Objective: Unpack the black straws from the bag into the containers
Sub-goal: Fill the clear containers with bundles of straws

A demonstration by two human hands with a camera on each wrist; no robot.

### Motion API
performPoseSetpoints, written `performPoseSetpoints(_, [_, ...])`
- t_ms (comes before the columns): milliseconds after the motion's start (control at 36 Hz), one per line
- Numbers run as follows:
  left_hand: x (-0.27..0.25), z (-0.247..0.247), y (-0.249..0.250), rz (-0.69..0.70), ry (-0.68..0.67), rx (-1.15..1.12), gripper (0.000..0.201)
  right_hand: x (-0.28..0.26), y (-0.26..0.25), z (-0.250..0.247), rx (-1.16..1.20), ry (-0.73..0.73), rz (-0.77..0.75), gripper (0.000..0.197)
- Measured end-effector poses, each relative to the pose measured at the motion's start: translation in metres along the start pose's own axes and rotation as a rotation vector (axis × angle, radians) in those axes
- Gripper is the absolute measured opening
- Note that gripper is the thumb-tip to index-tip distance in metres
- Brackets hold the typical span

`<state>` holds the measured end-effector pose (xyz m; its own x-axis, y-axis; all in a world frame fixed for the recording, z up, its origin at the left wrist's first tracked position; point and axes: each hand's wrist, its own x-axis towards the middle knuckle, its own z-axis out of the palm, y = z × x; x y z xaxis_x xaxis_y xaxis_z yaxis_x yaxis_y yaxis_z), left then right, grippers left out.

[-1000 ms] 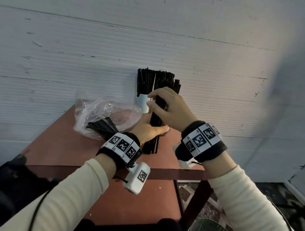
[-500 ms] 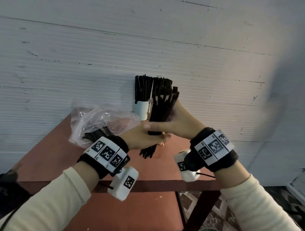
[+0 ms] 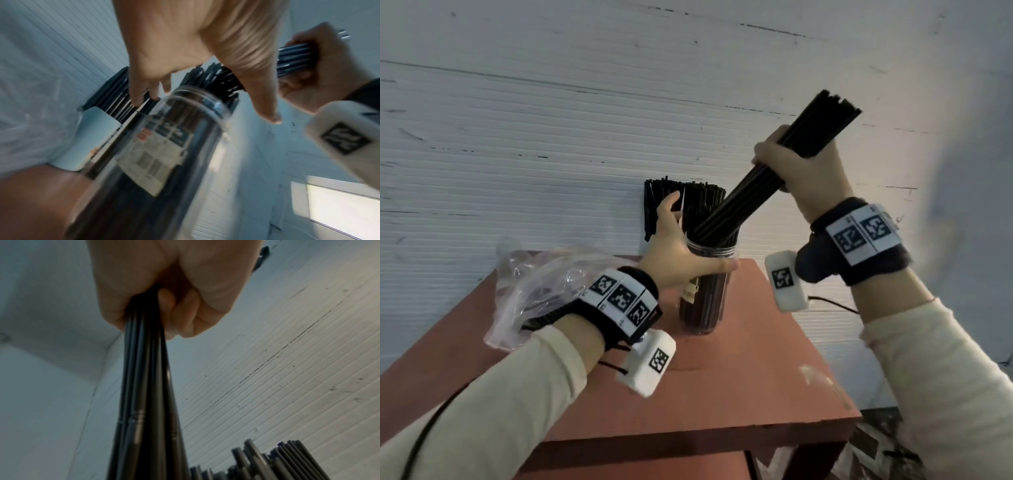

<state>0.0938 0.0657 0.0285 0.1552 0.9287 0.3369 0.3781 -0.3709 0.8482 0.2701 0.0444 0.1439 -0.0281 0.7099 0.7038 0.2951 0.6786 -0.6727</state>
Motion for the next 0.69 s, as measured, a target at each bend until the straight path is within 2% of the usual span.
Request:
performPoseSetpoints(56, [0.013, -0.002, -0.001, -0.048, -0.109, 0.01, 0.151, 0.012, 0.004, -0.001, 0.005, 0.007, 0.028, 0.011])
performPoseSetpoints(83, [0.018, -0.001, -0.002, -0.05, -0.163, -0.006, 0.143, 0.017, 0.007, -0.001, -0.002, 0.002, 0.037, 0.012])
performPoseSetpoints(111, [0.021, -0.001, -0.002, -0.041, -0.202, -0.024, 0.124, 0.021, 0.01, 0.0, -0.015, -0.006, 0.042, 0.012])
performPoseSetpoints(167, [0.025, 0.0, -0.004, -0.008, -0.244, -0.012, 0.073, 0.027, 0.016, 0.003, -0.044, -0.023, 0.046, 0.012])
performPoseSetpoints(194, [0.027, 0.0, -0.007, -0.006, -0.259, -0.004, 0.061, 0.03, 0.02, 0.004, -0.057, -0.031, 0.045, 0.012])
performPoseSetpoints(250, [0.029, -0.002, -0.013, -0.022, -0.265, 0.006, 0.063, 0.034, 0.026, 0.006, -0.093, -0.054, 0.042, 0.012])
performPoseSetpoints(333, [0.031, -0.002, -0.022, -0.042, -0.261, 0.01, 0.092, 0.038, 0.034, 0.011, -0.185, -0.101, 0.039, 0.011])
performPoseSetpoints(361, [0.032, -0.003, -0.023, -0.047, -0.262, 0.01, 0.095, 0.04, 0.036, 0.013, -0.207, -0.118, 0.037, 0.011])
performPoseSetpoints(611, [0.034, -0.002, -0.029, -0.047, -0.275, 0.013, 0.098, 0.05, 0.033, 0.032, -0.281, -0.236, -0.007, 0.025])
performPoseSetpoints(694, [0.035, 0.0, -0.028, -0.054, -0.263, -0.017, 0.089, 0.053, 0.029, 0.035, -0.266, -0.213, -0.017, 0.026])
